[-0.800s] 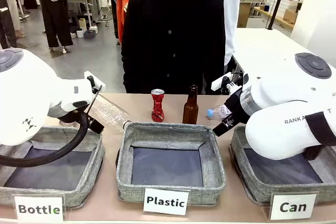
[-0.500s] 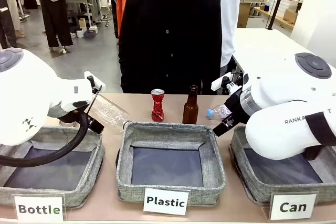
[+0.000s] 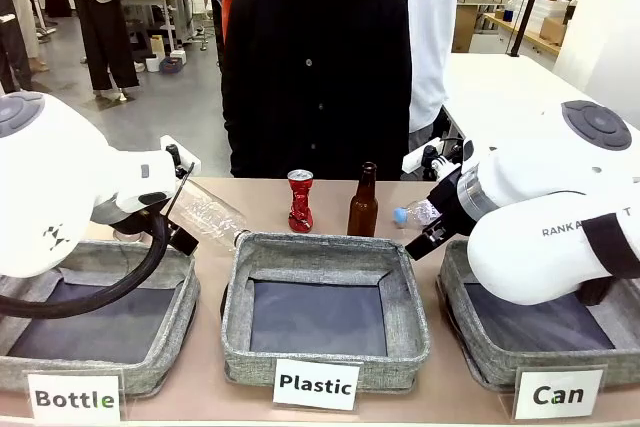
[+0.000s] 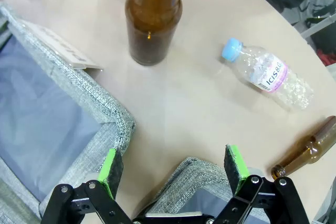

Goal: Sort the can waste into the basket.
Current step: Pick up the can waste from the table and place it in the right Fabric basket.

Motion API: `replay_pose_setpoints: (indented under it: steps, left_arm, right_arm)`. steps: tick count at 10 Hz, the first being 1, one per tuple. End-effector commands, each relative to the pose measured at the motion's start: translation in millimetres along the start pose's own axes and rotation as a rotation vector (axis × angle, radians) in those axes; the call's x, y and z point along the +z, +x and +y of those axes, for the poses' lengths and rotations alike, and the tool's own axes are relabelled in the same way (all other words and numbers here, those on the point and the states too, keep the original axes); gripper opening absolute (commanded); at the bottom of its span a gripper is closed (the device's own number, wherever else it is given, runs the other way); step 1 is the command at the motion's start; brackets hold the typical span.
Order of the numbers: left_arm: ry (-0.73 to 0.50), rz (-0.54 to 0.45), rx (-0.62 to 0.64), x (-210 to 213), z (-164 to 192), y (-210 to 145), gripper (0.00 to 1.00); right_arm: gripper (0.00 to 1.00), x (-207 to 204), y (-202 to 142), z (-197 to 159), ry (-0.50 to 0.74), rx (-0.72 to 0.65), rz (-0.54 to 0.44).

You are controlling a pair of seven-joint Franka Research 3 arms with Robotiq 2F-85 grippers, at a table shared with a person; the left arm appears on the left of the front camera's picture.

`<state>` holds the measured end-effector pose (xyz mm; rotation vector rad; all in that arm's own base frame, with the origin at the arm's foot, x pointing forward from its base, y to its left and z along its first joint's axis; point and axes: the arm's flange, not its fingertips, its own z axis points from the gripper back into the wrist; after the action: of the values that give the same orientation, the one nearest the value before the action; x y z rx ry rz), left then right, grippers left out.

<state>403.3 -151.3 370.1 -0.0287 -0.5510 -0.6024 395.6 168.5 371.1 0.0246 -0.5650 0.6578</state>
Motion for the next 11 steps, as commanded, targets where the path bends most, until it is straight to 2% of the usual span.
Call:
replay_pose_setpoints:
  steps: [1, 6, 7, 8, 9, 11]
  left_arm:
    - [0.000, 0.000, 0.000, 0.1, 0.0, 0.0, 1.00]
    - [0.000, 0.000, 0.000, 0.0, 0.0, 0.0, 1.00]
    - [-0.151, -0.058, -0.058, 32.4, -0.9, 9.9, 1.00]
    - [-0.247, -0.094, 0.001, 73.5, 0.5, 14.0, 1.00]
    - [-0.299, -0.086, 0.072, 115.1, 8.2, 11.0, 1.00]
    - [-0.488, -0.142, 0.132, 177.5, 43.4, -26.2, 1.00]
  right_arm:
    - [1.00, 0.1, 0.0, -0.1, 0.000, -0.001, 0.000]
    - [1.00, 0.0, 0.0, 0.0, 0.000, 0.000, 0.000]
    - [1.00, 32.8, 10.4, 0.1, 0.028, -0.039, 0.017]
    - [1.00, 76.8, 10.7, -3.9, 0.031, -0.133, 0.034]
    - [1.00, 123.9, 1.3, -15.1, 0.047, -0.225, -0.007]
    - [1.00, 204.3, -47.8, -45.6, 0.237, -0.339, -0.128]
